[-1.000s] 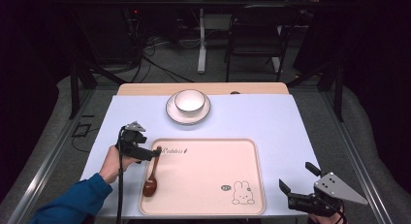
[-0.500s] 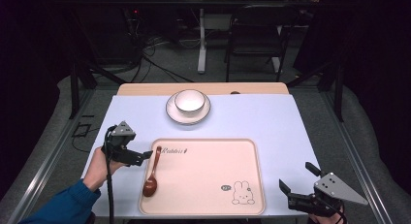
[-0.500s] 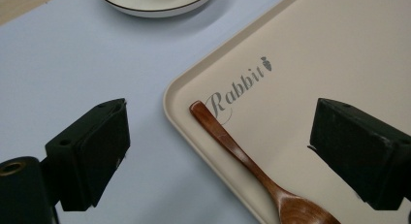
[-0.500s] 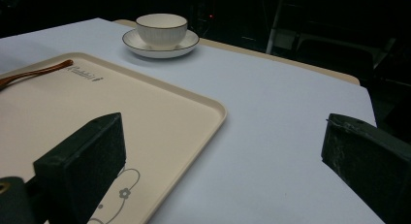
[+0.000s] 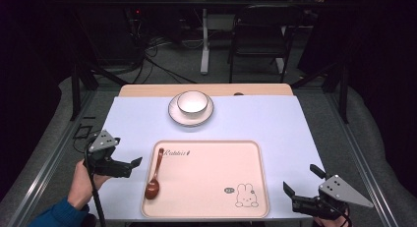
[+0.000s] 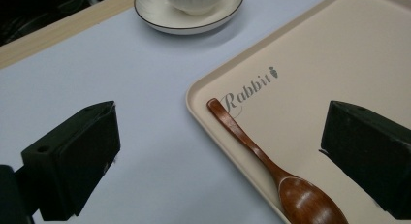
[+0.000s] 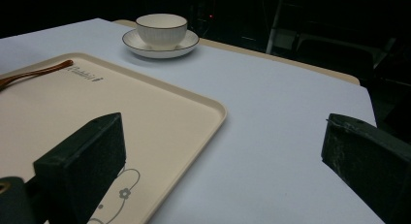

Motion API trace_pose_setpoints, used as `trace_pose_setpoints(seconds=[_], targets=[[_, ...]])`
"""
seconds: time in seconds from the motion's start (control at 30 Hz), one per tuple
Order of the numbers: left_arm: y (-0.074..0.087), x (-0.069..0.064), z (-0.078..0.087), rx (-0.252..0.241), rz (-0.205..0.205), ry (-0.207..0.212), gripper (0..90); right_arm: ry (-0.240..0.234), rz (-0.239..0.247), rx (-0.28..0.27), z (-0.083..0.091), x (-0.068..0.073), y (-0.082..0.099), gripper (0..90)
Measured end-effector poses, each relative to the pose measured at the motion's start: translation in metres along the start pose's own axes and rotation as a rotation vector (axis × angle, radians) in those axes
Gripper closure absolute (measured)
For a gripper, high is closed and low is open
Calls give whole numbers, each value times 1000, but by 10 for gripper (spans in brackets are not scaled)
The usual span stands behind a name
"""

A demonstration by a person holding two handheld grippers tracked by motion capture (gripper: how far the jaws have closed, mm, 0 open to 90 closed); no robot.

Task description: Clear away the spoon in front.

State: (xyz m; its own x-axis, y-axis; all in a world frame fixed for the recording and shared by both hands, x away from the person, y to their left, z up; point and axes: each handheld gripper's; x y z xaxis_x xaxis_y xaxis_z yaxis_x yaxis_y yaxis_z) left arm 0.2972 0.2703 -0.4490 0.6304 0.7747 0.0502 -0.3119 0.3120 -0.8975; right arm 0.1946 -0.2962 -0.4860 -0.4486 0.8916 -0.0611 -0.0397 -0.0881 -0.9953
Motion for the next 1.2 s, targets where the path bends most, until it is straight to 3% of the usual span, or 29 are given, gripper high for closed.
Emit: trace_pose_setpoints(seconds=[0.1, 0.23, 0.4, 0.9, 1.03, 1.2], targets=[[6, -1, 8, -18, 25, -1, 4, 0, 0, -1, 0, 0, 0, 11], [14, -2, 16, -19, 20, -9, 3, 0, 0, 0, 0, 0, 0, 11], [25, 0, 26, -32, 44, -35, 3, 1, 1, 0, 0, 0, 0, 11], [57, -8, 44, -61, 115, -81, 3, 0, -3, -1, 0, 0, 0, 10], [64, -8, 40, -14, 121, -70, 4, 1, -3, -2, 0, 0, 0, 11], [63, -9, 38, -11, 109, -76, 4, 2, -4, -2, 0, 0, 0, 10]])
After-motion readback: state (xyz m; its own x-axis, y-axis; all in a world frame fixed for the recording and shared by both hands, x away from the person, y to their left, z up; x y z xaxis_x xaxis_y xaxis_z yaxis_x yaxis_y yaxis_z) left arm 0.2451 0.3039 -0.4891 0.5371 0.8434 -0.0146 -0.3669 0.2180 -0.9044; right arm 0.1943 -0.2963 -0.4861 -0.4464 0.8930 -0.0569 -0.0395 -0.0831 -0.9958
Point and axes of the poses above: each handheld gripper's, and its own axes: z roughly backward along the jaws, y roughly out of its underside, x roughly to its left, and after that the axes turned 13 degrees about -x, right-handed
